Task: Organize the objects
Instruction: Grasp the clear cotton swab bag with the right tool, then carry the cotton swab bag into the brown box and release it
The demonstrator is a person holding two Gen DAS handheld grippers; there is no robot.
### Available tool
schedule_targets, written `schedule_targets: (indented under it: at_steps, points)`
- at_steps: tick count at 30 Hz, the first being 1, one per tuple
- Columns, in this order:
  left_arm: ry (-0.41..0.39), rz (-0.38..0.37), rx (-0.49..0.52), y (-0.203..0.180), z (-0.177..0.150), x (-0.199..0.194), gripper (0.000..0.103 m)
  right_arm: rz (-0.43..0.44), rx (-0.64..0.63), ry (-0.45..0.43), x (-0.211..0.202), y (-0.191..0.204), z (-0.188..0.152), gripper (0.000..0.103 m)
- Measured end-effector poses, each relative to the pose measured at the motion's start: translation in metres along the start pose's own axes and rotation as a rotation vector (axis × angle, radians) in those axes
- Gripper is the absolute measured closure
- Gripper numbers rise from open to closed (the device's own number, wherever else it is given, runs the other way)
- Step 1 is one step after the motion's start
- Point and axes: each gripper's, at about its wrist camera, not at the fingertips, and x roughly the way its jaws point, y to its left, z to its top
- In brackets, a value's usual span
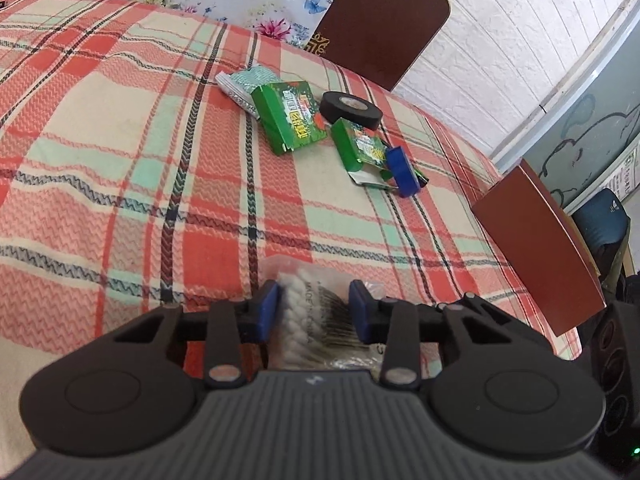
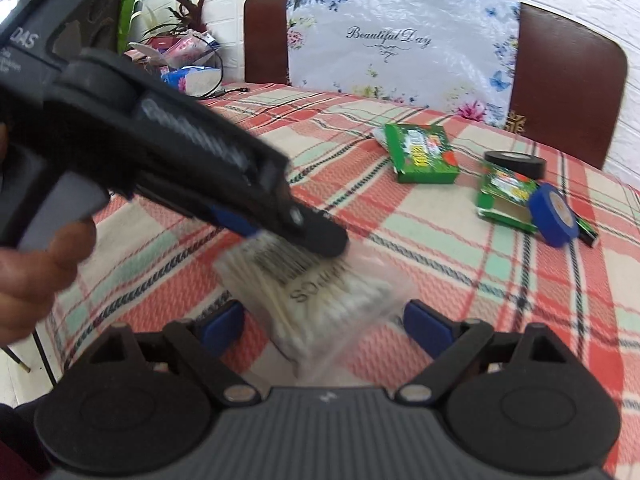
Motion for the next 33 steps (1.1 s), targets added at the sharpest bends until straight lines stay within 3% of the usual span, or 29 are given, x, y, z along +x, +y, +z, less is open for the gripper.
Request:
schedule_targets:
  at_steps: [8,15,23,33]
  points:
    - [0.001,0.010,0.014,-0.003,0.004,-0.002,0.066,-0.020,-0.004,-0.009,0.003,0.002,0.004,0.025]
    - [0.047,-0.011,0.090,-0.042,-0.001,0.019,0.066,-0.060,0.035,-0.009,-0.017,-0.022,-0.012,0.025]
    - [0.089,-0.028,0.269,-0.130,-0.001,0.053,0.066,-0.187,0.122,-0.057,-0.055,-0.068,-0.038,0.026]
    - [-0.084,-0.128,0.468,-0.284,0.046,0.070,0.066,-0.464,0.149,-0.298,-0.142,-0.157,-0.019,0.027]
